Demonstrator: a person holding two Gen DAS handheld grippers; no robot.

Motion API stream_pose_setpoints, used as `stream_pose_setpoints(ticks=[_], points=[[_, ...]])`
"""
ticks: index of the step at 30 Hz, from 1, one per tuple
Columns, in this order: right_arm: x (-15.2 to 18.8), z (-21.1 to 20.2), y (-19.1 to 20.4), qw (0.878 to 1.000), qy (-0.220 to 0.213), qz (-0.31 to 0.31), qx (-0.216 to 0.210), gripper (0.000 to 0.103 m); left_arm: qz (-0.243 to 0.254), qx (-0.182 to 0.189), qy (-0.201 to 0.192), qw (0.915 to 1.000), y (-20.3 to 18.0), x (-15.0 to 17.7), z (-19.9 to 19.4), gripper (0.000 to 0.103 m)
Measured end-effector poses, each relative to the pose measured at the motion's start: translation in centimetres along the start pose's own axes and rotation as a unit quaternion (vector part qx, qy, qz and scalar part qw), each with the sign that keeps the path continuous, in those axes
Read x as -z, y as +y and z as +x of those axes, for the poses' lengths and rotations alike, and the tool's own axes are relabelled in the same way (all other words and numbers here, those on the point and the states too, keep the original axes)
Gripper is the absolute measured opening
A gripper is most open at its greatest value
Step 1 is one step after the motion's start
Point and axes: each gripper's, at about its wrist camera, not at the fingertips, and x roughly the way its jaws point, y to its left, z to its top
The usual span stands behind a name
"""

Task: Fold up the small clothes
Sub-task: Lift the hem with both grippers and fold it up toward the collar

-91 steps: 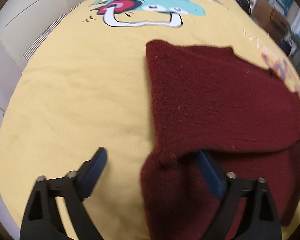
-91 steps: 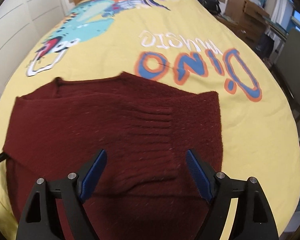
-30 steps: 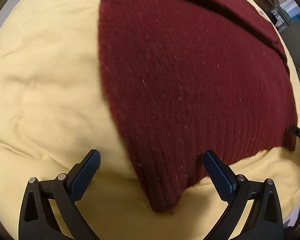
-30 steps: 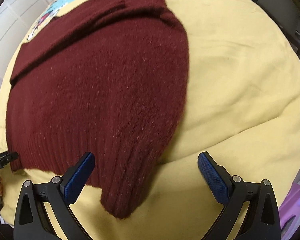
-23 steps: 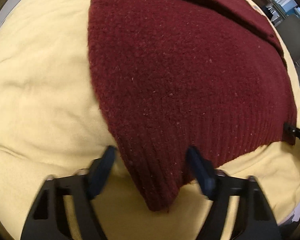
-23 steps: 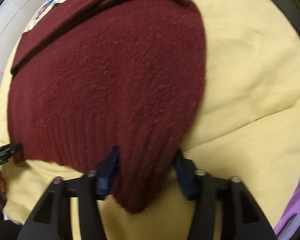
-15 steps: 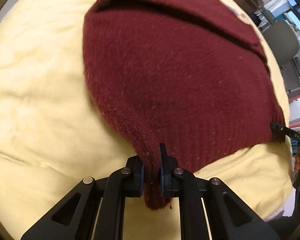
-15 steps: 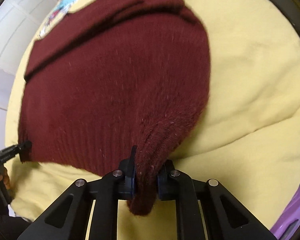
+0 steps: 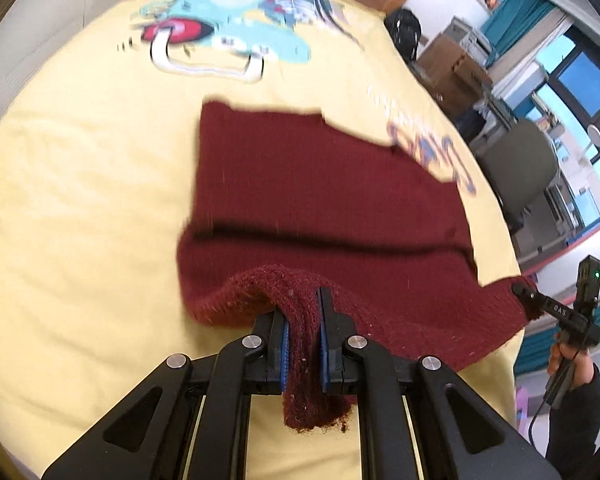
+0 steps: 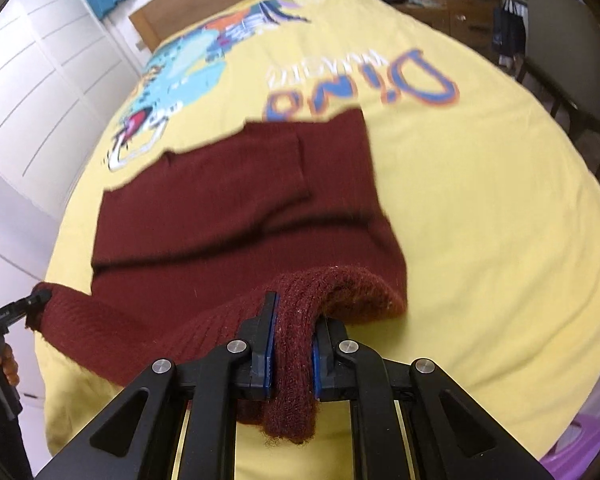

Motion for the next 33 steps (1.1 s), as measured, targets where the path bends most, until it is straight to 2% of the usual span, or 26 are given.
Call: stream_pose_setpoints(ticks=[7,14,17,20,26,28,29,30,31,32,33], points=[[-6.2,0.2,0.9,0.999,-0.039,0.004,0.001,0.013,-0.005,-0.023,-0.042,0.9988,1.1,-6.0,-0.5,0.009],[-11.9,3.1,1.7,0.999,-0.047,0.001,0.022,0.013,0.007,-0.058,-0.036,0.9976,1.8,-10.2,3.2,0.009],[-13.9,5.3,1.7,0.999,-0.035,0.001,0.037,0.013,0.003,-0.070,-0.028,0.9971,2.3,-11.8,5.1,0.009],[-15.4,8.5,1.3,0.999,-0.003,0.005,0.054,0.013,-0.002,-0.088,-0.013,0.9960,3.0,-13.1,8.1,0.009],[-15.5,14.4,0.9,0.994,0.057,0.008,0.088,0.016,0.013,-0.141,0.015,0.9899,3.6,-13.1,13.3,0.010],[-15.2,15.3,0.7,0.994,0.063,0.015,0.091,0.021,0.019,-0.155,0.013,0.9876,3.6,-12.8,13.9,0.011],[-15.1,15.5,0.6,0.994,0.063,0.017,0.093,0.028,0.020,-0.161,0.016,0.9866,3.7,-12.7,14.2,0.012],[-15.1,15.5,0.6,0.994,0.063,0.019,0.092,0.041,0.019,-0.164,0.021,0.9861,3.8,-12.7,14.4,0.013],[-15.0,15.5,0.6,0.994,0.062,0.019,0.089,0.049,0.016,-0.166,0.028,0.9857,3.9,-12.8,14.7,0.018],[-15.0,15.4,0.6,0.995,0.060,0.019,0.084,0.061,0.010,-0.166,0.037,0.9853,4.0,-12.8,14.8,0.022],[-14.9,15.1,0.7,0.995,0.053,0.017,0.080,0.069,0.005,-0.167,0.039,0.9853,4.1,-12.9,14.7,0.023]])
